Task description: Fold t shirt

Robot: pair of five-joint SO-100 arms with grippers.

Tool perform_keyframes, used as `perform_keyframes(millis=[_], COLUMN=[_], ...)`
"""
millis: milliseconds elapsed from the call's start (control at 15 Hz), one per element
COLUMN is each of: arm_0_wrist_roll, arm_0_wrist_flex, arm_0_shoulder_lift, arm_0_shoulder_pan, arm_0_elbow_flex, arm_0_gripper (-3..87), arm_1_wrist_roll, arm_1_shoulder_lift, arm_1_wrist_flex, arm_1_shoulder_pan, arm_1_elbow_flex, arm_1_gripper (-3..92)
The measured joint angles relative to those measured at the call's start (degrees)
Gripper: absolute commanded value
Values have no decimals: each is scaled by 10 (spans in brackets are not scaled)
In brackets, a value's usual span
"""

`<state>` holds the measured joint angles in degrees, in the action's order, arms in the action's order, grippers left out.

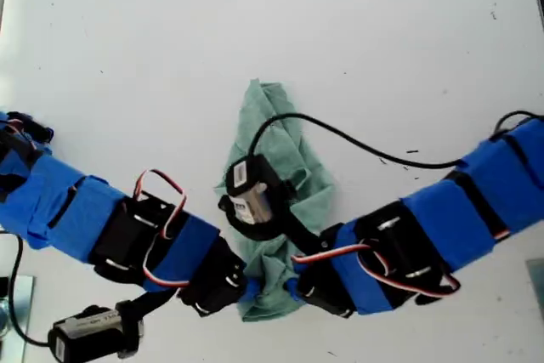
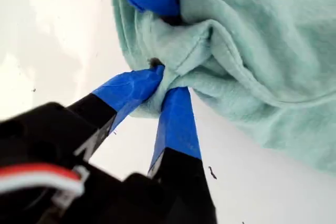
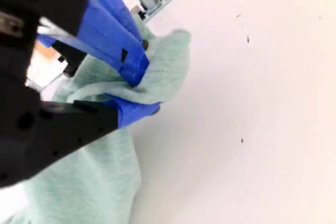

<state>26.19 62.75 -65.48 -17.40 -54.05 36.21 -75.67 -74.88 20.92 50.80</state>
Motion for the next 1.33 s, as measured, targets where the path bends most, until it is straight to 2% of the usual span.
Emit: perform_keyframes(millis=[200,400,467,533,600,800,933,1067,1267,1333], arm_0_wrist_roll=[3,-2,0,4,6,-25,-39,-33,-10,-6], arm_0_wrist_flex=[1,42,53,60,69,120,127,75,-61,-71], arm_0_shoulder_lift=[-26,-54,-54,-54,-54,-103,-165,-276,-562,-649], arm_0_shoulder_pan=[10,106,157,215,276,385,435,468,539,555], arm_0_elbow_flex=[-18,-36,-41,-45,-48,-83,-150,-275,-555,-633], arm_0_gripper=[-2,-2,51,247,280,316,305,307,272,243], arm_1_wrist_roll=[12,28,35,44,52,52,42,40,40,40], arm_1_shoulder_lift=[-5,-33,-36,-42,-43,-50,-134,-269,-480,-564], arm_1_wrist_flex=[0,-17,-27,-25,-25,-31,-26,7,28,30], arm_1_shoulder_pan=[-39,-156,-208,-272,-338,-480,-559,-640,-693,-703], arm_1_elbow_flex=[2,31,47,70,82,105,208,370,586,663], arm_1_gripper=[-8,-8,52,212,394,327,323,297,278,269])
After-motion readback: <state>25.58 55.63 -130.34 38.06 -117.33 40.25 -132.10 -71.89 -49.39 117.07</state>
